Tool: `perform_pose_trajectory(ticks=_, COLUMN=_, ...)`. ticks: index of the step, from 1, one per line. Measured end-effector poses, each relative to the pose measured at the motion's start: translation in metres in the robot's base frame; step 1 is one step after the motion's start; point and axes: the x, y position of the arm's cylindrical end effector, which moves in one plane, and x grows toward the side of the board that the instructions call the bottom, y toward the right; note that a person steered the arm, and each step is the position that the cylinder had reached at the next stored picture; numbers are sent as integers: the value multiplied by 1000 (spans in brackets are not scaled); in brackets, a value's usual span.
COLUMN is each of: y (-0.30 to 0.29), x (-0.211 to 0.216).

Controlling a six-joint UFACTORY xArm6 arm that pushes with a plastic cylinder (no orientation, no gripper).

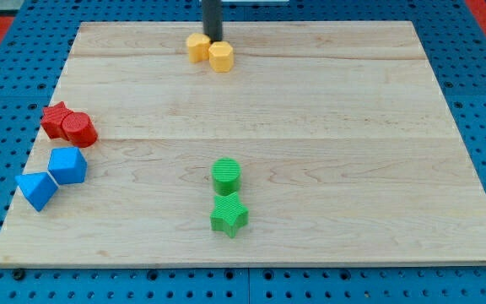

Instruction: Slide the blue cube to the bottom of the red circle

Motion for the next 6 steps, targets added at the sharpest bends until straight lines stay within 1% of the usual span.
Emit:
perform_pose_trajectory(ticks=1, y=-59, x=-4)
perform_pose_trajectory(ticks=2, y=-166, x=31)
perform_pose_trajectory(ticks=3, y=-239, x=80)
perform_pose_trajectory(ticks=4, y=-241, x=134)
perform_pose_trajectory(ticks=5, y=-240, x=212)
perform_pose_trajectory(ticks=6, y=-207, x=257)
